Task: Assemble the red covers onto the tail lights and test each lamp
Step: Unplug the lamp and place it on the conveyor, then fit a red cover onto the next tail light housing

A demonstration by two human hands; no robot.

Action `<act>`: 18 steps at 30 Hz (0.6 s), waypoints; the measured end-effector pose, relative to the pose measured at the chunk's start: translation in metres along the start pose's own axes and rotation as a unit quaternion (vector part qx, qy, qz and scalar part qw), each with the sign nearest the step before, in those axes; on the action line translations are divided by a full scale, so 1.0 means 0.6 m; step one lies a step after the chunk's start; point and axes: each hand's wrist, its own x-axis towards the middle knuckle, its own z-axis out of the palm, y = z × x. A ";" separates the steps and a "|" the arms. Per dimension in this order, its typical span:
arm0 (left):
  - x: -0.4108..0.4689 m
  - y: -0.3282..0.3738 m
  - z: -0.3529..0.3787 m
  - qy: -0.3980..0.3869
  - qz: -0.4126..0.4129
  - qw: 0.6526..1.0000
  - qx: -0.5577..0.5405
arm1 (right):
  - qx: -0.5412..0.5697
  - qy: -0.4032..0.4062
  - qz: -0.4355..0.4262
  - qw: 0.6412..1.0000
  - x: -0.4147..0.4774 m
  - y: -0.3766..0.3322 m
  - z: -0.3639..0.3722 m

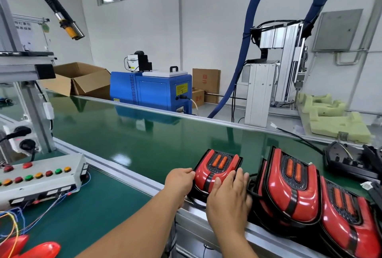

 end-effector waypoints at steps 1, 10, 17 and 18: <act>-0.003 0.000 0.000 0.009 0.014 1.000 0.019 | -0.010 0.004 -0.005 1.000 -0.003 0.001 -0.002; -0.047 0.041 -0.033 0.029 0.087 0.982 0.168 | -0.028 -0.012 -0.006 1.000 -0.038 -0.025 -0.032; -0.126 0.056 -0.162 0.058 0.116 0.990 0.046 | 0.062 -0.047 -0.157 0.985 -0.075 -0.156 -0.021; -0.141 0.055 -0.187 0.075 0.117 0.990 0.029 | 0.076 -0.062 -0.185 0.978 -0.082 -0.180 -0.012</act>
